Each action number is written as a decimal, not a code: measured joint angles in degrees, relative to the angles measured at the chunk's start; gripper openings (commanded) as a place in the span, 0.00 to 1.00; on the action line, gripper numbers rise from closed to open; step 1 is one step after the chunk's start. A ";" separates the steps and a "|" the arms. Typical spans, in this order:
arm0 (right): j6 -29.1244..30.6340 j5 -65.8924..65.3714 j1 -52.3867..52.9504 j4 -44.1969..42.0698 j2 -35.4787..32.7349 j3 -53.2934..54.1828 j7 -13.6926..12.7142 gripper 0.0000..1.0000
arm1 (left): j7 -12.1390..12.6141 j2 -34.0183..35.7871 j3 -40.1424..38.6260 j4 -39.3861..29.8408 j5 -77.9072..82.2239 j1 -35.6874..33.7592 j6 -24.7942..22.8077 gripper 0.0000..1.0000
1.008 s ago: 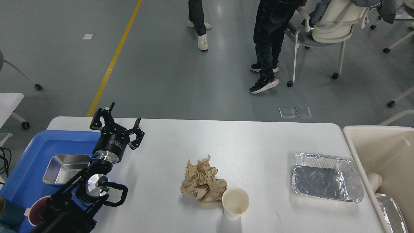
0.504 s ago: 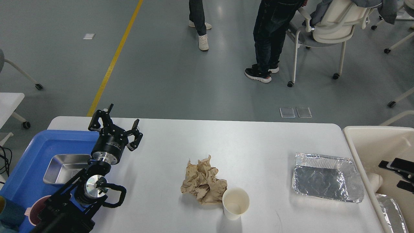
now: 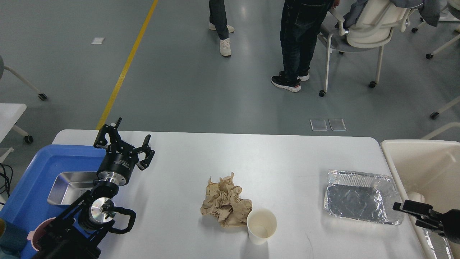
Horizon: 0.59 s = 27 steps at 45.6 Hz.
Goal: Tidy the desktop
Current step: 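Move the right gripper away from the foil tray toward the bin, then reach the right gripper to the foil tray edge and grasp it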
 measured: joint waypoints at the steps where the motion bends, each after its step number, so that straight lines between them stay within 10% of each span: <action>1: 0.00 0.00 0.05 -0.41 0.26 0.00 0.00 1.00 | 0.00 0.00 0.00 0.00 0.00 0.09 -0.04 0.97; 27: 0.00 0.00 3.12 -12.03 9.02 -0.21 0.01 1.00 | -0.16 -0.04 0.00 0.00 0.23 0.81 -0.18 0.97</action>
